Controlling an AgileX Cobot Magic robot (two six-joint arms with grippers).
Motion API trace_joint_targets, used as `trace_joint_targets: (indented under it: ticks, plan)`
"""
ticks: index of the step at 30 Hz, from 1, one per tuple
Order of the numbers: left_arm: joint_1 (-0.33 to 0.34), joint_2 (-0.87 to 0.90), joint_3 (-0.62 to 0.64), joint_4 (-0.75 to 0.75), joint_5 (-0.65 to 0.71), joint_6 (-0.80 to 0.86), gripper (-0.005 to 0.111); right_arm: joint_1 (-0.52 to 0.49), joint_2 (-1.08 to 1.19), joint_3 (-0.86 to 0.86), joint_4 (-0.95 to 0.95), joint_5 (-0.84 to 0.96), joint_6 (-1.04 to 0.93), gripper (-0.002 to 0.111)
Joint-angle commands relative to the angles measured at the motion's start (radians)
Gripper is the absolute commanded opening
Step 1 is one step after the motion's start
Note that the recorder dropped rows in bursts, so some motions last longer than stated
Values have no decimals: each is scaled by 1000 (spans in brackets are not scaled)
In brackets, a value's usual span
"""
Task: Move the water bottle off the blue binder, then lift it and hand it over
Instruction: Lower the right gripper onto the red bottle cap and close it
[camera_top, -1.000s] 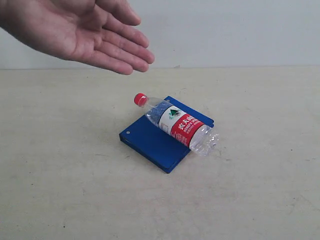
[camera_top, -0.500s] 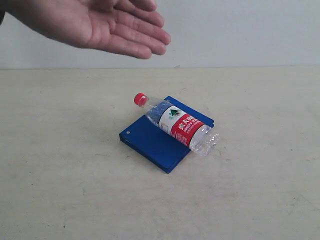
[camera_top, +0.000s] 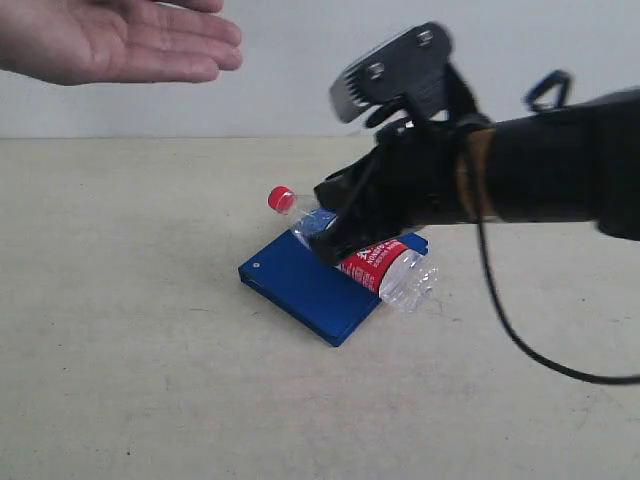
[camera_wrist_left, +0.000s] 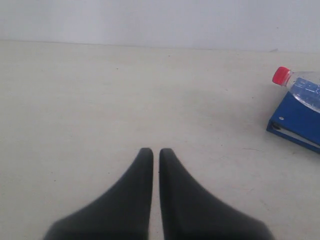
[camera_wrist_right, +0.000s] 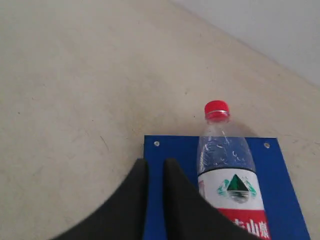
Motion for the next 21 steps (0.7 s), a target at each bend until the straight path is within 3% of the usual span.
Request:
trace_joint_targets:
  ticks: [1,5,12,21]
  plan:
    - [-9,-3,0,-8,-15,-9,4,13,199,-151,-23,32,9,35]
    - [-9,-3,0,-8,-15,-9,4,13,307,-277,-21,56,12,72]
    - [-9,-3,0,-8,-15,-9,4,17,500,-508,-21,118,14,60]
    - [-9,-3,0,-8,-15,-9,4,22,673,-623,-30,197,-40,59]
